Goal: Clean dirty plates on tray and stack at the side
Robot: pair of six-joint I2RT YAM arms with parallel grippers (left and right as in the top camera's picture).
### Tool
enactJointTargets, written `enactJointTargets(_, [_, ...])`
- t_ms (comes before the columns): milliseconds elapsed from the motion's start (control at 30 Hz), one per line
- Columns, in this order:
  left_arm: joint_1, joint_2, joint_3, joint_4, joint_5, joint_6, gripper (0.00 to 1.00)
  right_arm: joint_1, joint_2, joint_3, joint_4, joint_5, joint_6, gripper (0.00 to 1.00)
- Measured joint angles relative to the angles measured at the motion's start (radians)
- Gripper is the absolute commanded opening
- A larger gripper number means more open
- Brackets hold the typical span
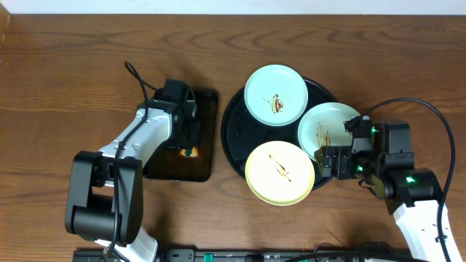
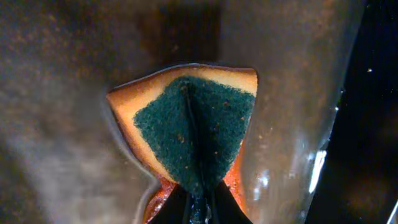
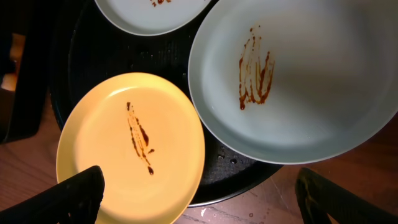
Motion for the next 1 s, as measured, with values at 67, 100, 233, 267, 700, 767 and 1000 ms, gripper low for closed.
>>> enactJointTargets(67, [0.000,0.000,0.000,-0.001,0.000,0.000,0.07,0.000,0.000,0.000,0.000,0.000,0.000,0.96])
enactJointTargets(100, [0.000,0.000,0.000,-0.002,0.000,0.000,0.07,0.000,0.000,0.000,0.000,0.000,0.000,0.96])
enactJointTargets(233, [0.000,-0.009,0.000,-0.029,0.002,0.000,0.07,0.000,0.000,0.000,0.000,0.000,0.000,0.93])
enactJointTargets(267, [-0.001,-0.015,0.000,-0.044,0.002,0.000,0.07,0.000,0.000,0.000,0.000,0.000,0.000,0.90])
enactJointTargets(700, [-0.006,-0.258,0.000,-0.126,0.060,0.000,0.07,0.000,0.062,0.000,-0.008,-0.018,0.021,0.58])
enactJointTargets(767, [-0.006,-0.258,0.000,-0.127,0.072,0.000,0.07,0.000,0.106,0.000,-0.014,-0.029,0.023,0.51])
enactJointTargets(1000, [-0.006,-0.258,0.000,-0.125,0.085,0.000,0.07,0.000,0.266,0.000,-0.045,-0.058,0.035,0.38])
